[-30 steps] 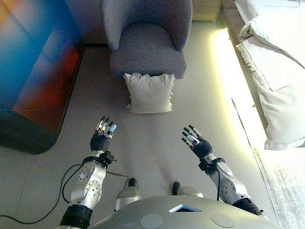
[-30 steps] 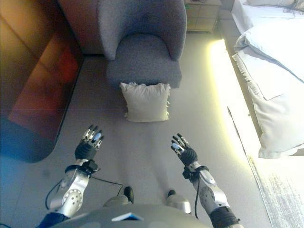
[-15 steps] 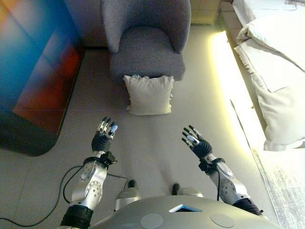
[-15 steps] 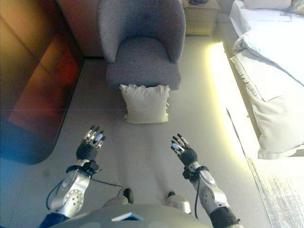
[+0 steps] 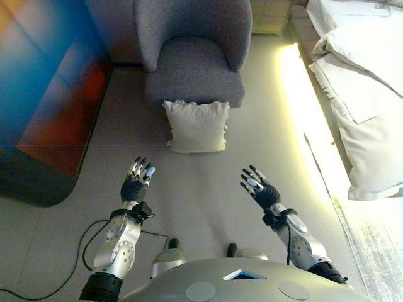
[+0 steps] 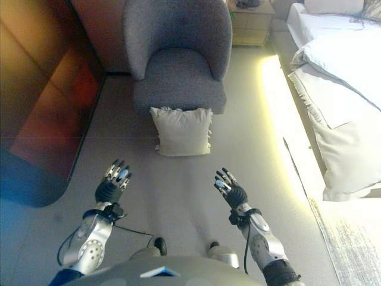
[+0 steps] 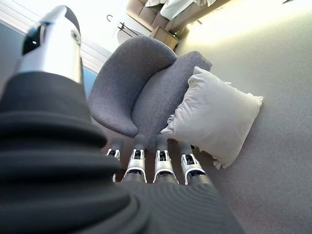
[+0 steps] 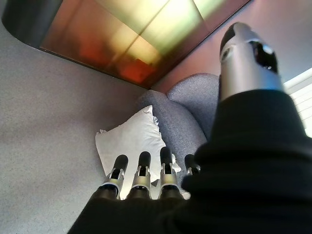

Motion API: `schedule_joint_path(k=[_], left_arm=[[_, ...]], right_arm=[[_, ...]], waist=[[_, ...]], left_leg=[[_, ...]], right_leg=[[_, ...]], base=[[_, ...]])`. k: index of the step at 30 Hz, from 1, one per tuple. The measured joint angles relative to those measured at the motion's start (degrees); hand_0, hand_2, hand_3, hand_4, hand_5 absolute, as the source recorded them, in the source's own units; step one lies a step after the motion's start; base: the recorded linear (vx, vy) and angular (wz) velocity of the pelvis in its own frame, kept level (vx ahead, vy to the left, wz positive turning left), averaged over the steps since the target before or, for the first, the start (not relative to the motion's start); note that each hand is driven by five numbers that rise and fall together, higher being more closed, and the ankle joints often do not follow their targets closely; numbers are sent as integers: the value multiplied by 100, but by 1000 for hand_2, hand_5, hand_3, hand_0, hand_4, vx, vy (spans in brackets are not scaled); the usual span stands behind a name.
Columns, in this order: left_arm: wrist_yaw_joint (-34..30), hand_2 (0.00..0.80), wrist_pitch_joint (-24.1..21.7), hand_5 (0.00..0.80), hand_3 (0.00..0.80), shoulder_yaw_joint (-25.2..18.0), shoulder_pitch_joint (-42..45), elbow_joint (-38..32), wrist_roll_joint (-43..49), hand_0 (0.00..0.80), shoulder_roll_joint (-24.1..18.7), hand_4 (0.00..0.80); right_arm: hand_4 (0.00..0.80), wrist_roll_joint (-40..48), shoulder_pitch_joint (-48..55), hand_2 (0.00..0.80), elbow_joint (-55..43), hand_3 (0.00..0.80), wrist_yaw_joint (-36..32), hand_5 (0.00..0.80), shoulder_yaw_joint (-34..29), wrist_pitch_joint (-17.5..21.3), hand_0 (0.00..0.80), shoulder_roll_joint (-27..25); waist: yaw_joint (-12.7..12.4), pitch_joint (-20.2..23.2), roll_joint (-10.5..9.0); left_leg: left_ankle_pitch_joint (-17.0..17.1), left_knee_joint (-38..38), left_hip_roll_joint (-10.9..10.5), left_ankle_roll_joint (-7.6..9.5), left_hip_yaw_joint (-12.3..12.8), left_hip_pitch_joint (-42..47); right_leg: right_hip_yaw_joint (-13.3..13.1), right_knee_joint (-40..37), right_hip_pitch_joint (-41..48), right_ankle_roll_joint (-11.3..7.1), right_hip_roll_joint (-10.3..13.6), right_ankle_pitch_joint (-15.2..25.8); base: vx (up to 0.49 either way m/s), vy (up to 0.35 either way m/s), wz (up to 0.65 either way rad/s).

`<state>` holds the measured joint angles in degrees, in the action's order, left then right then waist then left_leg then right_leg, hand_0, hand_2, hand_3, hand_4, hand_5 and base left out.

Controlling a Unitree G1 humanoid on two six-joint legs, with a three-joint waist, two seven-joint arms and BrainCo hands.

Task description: Pick up the cushion and take it to the sofa

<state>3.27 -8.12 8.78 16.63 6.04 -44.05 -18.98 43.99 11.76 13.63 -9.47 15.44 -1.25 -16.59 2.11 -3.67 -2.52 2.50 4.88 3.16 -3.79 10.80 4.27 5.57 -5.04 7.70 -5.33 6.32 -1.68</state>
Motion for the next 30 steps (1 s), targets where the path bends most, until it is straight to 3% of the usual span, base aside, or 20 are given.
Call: schedule_joint_path(k=[17, 19, 22, 24, 25, 26, 29, 30], left_arm=[[-99, 0, -3, 0, 0, 93, -152, 15, -60, 0, -24, 0], [-103, 0, -5, 0, 0, 96, -282, 75, -58, 0, -21, 0], [-127, 0, -17, 0, 0, 91, -719, 463, -54, 0, 9, 0], [-168, 0, -13, 0, 0, 88, -790, 529, -56, 0, -7, 0], [-242, 0, -12, 0, 0, 78, -742, 512, -56, 0, -62, 0], [-276, 0, 5, 0, 0, 62, -686, 494, -56, 0, -129, 0], [-312, 0, 48, 0, 0, -121, -568, 477, -58, 0, -155, 0], [-331, 0, 66, 0, 0, -122, -568, 474, -57, 0, -198, 0]], right_arm=[[0, 68, -11, 0, 44, 0, 2, 0, -142, 83, 0, 3], [0, 66, -19, 0, 44, 0, 3, 0, -157, 98, 0, 21], [0, 63, 28, 0, 29, 0, 13, 0, -129, 193, 0, 42], [0, 64, 122, 0, 35, 0, 19, 0, -122, 220, 0, 76], [0, 67, 221, 0, 41, 0, 53, 0, -125, 229, 0, 124], [0, 69, 258, 0, 33, 0, 56, 0, -129, 251, 0, 140], [0, 69, 273, 0, 22, 0, 65, 0, -158, 275, 0, 140], [0, 73, 280, 0, 18, 0, 68, 0, -184, 331, 0, 139]], waist=[[24, -157, 91], [27, -287, 145], [150, -582, 318], [177, -654, 333], [152, -655, 340], [168, -650, 336], [180, -596, 210], [210, -578, 143]], left_leg=[[-100, -240, -32, 83, 108, -187], [-140, -331, -68, 160, 126, -253], [-407, -990, -65, 346, -129, -705], [-426, -1033, -90, 389, -216, -685], [-429, -973, -68, 398, -324, -627], [-386, -972, -57, 496, -371, -585], [-385, -1047, -118, 498, -514, -635], [-384, -1072, -174, 497, -664, -719]], right_leg=[[-50, 505, -378, -44, 91, -53], [-24, 1211, -727, -82, 140, -201], [-19, 3156, -1732, -108, 310, -213], [-52, 3700, -1963, -43, 373, -19], [-112, 3960, -2078, 101, 368, 278], [-219, 4036, -2180, 108, 375, 179], [-502, 3512, -2085, -40, 393, -93], [-719, 2714, -1999, -145, 403, -141]], base=[[15, 108, -4], [-17, 216, -15], [33, 207, 24], [169, 46, 36], [231, -48, 28], [306, -103, 33], [324, -167, 31], [365, -183, 39]])
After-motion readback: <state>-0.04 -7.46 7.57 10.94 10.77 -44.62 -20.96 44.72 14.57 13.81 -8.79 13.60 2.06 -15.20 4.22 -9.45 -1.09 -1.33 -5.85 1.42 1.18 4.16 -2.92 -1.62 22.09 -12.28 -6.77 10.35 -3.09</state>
